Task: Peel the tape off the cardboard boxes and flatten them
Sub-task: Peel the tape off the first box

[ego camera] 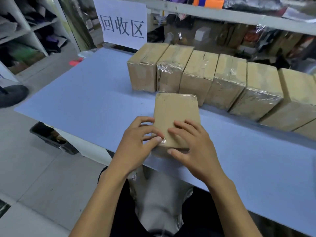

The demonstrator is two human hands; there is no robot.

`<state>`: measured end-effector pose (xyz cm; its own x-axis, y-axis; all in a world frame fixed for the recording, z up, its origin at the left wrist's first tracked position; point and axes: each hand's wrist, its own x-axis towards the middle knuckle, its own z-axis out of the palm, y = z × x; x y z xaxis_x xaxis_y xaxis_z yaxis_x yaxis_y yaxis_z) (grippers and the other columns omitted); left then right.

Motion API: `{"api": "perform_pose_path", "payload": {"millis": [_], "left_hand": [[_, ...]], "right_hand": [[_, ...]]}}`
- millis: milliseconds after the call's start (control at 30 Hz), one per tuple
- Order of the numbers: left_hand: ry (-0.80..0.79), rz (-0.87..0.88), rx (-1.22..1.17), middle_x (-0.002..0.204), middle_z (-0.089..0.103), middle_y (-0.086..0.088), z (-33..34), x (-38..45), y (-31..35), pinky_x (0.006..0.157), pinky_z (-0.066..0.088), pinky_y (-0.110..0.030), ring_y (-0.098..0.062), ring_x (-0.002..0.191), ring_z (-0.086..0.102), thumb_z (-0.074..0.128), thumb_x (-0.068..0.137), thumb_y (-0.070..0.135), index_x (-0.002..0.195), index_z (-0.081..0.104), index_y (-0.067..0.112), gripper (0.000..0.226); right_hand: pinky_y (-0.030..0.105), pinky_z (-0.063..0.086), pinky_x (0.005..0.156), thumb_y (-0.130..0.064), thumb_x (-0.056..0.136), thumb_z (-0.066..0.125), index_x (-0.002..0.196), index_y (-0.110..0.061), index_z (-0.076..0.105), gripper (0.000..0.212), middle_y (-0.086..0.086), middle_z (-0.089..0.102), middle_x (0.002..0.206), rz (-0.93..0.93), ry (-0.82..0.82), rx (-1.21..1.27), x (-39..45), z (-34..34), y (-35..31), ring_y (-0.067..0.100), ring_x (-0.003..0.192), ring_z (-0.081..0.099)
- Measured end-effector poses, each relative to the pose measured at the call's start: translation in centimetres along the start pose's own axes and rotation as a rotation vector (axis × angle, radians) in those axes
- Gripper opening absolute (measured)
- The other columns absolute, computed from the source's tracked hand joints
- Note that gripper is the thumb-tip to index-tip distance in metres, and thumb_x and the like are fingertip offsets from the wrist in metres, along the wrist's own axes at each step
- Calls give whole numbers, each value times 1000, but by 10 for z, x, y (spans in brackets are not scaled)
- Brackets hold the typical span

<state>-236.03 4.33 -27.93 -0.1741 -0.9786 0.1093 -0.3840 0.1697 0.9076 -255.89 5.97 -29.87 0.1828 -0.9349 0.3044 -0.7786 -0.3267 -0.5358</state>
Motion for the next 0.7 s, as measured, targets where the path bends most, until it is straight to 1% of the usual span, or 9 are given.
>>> {"api": "perform_pose_path", "payload": {"millis": [67, 133, 233, 300, 367, 400, 500, 567, 700], "left_hand": [[-15, 34, 2, 128, 51, 10, 1, -2, -1, 93, 49, -13, -3, 119, 57, 69, 90, 5, 85, 78, 25, 23], [0, 44, -22, 129, 50, 9, 3, -3, -4, 96, 49, -16, -4, 119, 58, 68, 91, 8, 86, 78, 25, 21], [-2, 61, -8, 129, 48, 8, 4, -3, -6, 95, 47, -13, -5, 119, 57, 65, 90, 14, 86, 76, 27, 17], [-28, 60, 38, 129, 46, 7, 3, -1, -6, 93, 44, -9, -4, 117, 56, 64, 93, 10, 86, 74, 27, 21], [-23, 71, 56, 129, 46, 7, 4, -1, -6, 92, 44, -9, -4, 116, 55, 64, 94, 9, 86, 74, 28, 23], [3, 89, 40, 128, 48, 7, 5, -1, -8, 93, 45, -12, -5, 117, 55, 65, 93, 11, 87, 75, 29, 21], [80, 110, -33, 127, 55, 10, 10, -5, -14, 98, 51, -28, -10, 122, 56, 65, 90, 20, 94, 78, 32, 18], [103, 114, -26, 127, 58, 14, 11, -7, -17, 99, 51, -29, -9, 122, 57, 66, 90, 23, 97, 78, 33, 18], [92, 139, 18, 125, 63, 14, 9, -5, -16, 94, 53, -26, -5, 114, 63, 67, 89, 24, 96, 79, 30, 15]], "right_hand": [[38, 38, 109, -53, 75, 60, 125, -27, 69, 57, -10, 58, 141, 14, 24, 20, 0, 1, 1, 19, 136, 43], [36, 38, 107, -53, 75, 61, 125, -28, 69, 56, -11, 58, 141, 14, 39, 25, 0, 1, 1, 16, 136, 43], [34, 36, 108, -50, 74, 67, 124, -28, 69, 55, -12, 58, 140, 23, 49, 33, 0, 1, 0, 15, 136, 42], [31, 35, 108, -45, 71, 74, 123, -27, 70, 54, -12, 59, 139, 37, 52, 33, 0, 2, 0, 14, 135, 43], [26, 32, 108, -43, 70, 75, 122, -26, 71, 54, -13, 59, 139, 44, 53, 34, 1, 2, 0, 13, 135, 43], [24, 30, 107, -44, 71, 74, 122, -27, 70, 54, -13, 59, 139, 47, 52, 38, 1, 2, 1, 12, 135, 42], [16, 25, 107, -52, 73, 67, 123, -27, 70, 56, -13, 59, 139, 29, 60, 37, 2, 1, 4, 11, 134, 42], [19, 26, 108, -54, 75, 62, 125, -26, 69, 57, -13, 58, 140, 15, 60, 28, 1, 1, 4, 12, 134, 42], [37, 36, 110, -53, 77, 61, 125, -25, 68, 56, -11, 58, 141, 1, 73, 30, -1, 2, 4, 15, 134, 45]]}}
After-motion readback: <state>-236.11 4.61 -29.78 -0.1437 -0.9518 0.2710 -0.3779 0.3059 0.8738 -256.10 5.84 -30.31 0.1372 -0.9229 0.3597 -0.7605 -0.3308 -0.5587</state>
